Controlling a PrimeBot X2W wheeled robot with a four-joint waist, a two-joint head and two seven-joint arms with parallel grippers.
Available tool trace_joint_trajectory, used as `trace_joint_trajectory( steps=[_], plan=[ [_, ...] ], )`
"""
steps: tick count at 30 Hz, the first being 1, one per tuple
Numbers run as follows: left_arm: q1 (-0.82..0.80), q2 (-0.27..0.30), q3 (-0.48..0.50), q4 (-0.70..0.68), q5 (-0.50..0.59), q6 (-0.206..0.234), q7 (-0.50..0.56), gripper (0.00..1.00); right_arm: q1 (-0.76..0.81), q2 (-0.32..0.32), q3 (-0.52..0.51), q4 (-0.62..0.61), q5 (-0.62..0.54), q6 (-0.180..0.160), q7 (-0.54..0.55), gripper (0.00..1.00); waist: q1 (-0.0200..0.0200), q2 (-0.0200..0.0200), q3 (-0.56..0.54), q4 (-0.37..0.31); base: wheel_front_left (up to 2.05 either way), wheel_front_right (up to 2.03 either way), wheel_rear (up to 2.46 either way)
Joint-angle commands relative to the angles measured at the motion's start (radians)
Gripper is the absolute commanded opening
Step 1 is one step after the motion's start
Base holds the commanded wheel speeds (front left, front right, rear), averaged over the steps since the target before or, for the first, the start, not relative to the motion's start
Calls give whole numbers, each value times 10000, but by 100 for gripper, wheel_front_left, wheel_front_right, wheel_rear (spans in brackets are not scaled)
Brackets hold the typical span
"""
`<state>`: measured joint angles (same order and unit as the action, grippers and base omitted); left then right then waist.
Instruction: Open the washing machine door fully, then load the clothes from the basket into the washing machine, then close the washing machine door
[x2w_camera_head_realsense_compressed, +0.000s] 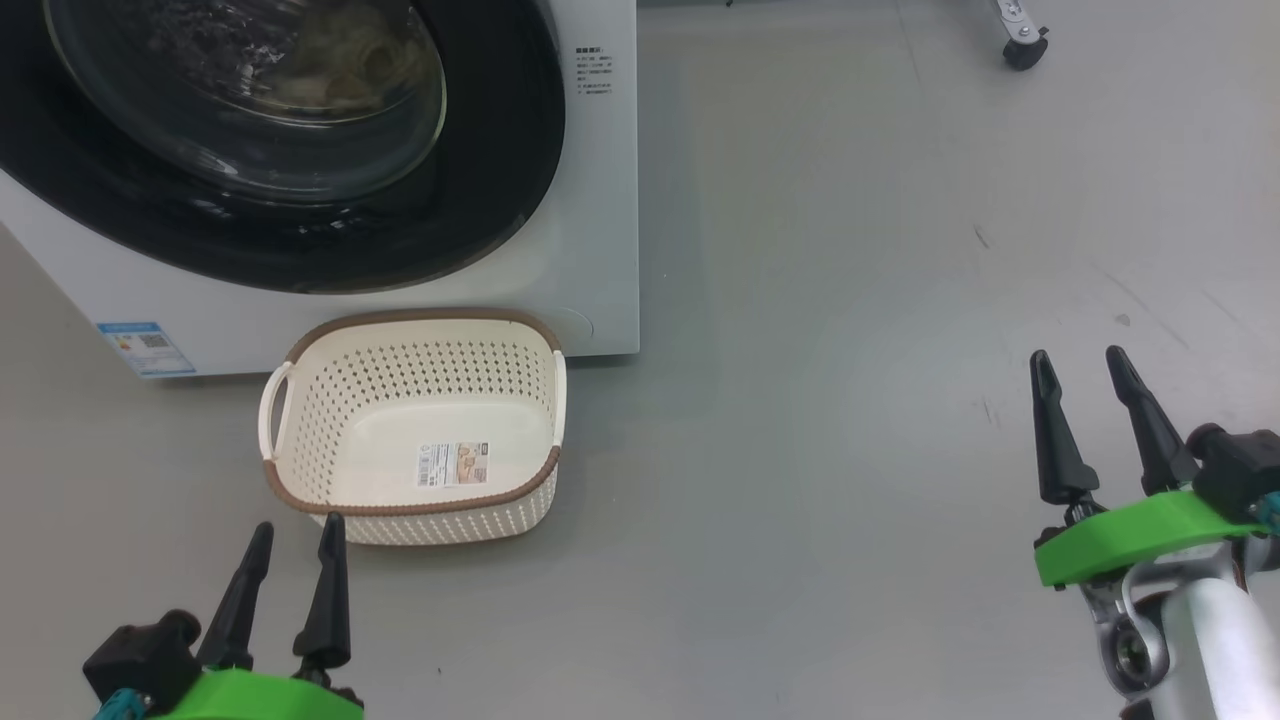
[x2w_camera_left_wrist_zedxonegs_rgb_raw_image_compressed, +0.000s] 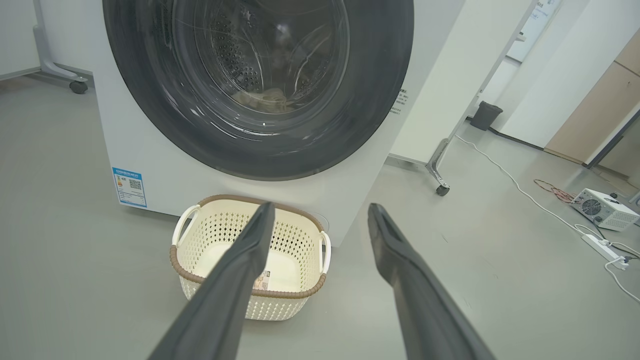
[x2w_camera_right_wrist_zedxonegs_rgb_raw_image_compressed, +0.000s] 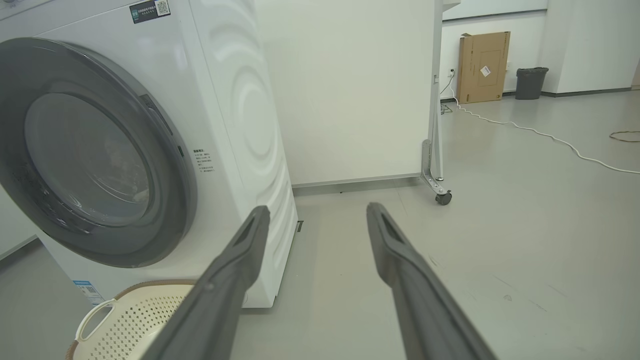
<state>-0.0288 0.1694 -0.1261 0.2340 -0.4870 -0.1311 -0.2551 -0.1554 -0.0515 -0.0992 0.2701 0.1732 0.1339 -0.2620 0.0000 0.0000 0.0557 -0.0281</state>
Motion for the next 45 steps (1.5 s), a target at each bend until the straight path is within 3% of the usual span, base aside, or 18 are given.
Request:
trace_joint_trajectory(
  steps=[1, 21, 22, 27, 45],
  plan=[
    [-229, 169, 358, -244, -80, 4, -67, 100, -351, 13, 236, -300, 67, -32, 2, 100, 0, 0, 3, -8, 0, 0, 0],
    [-204, 179, 339, -265, -159, 4, -67, 100, -271, 13, 276, -267, 38, -32, 2, 100, 0, 0, 2, 13, 0, 0, 0],
    [1, 8, -36, -4, -107, 0, 0, 0, 3, 0, 42, 6, 15, 0, 0, 0, 0, 0, 1, 13, 0, 0, 0],
    [115, -163, -126, 491, -164, 2, 23, 0, 268, 21, 75, 534, 82, 2, 31, 0, 0, 0, -2, 16, 0, 0, 0],
    [-16, -278, 196, 442, -1803, 2, 519, 0, 307, 20, 50, 411, 2154, -3, 566, 0, 0, 0, -78, 54, 0, 0, 0]
  ],
)
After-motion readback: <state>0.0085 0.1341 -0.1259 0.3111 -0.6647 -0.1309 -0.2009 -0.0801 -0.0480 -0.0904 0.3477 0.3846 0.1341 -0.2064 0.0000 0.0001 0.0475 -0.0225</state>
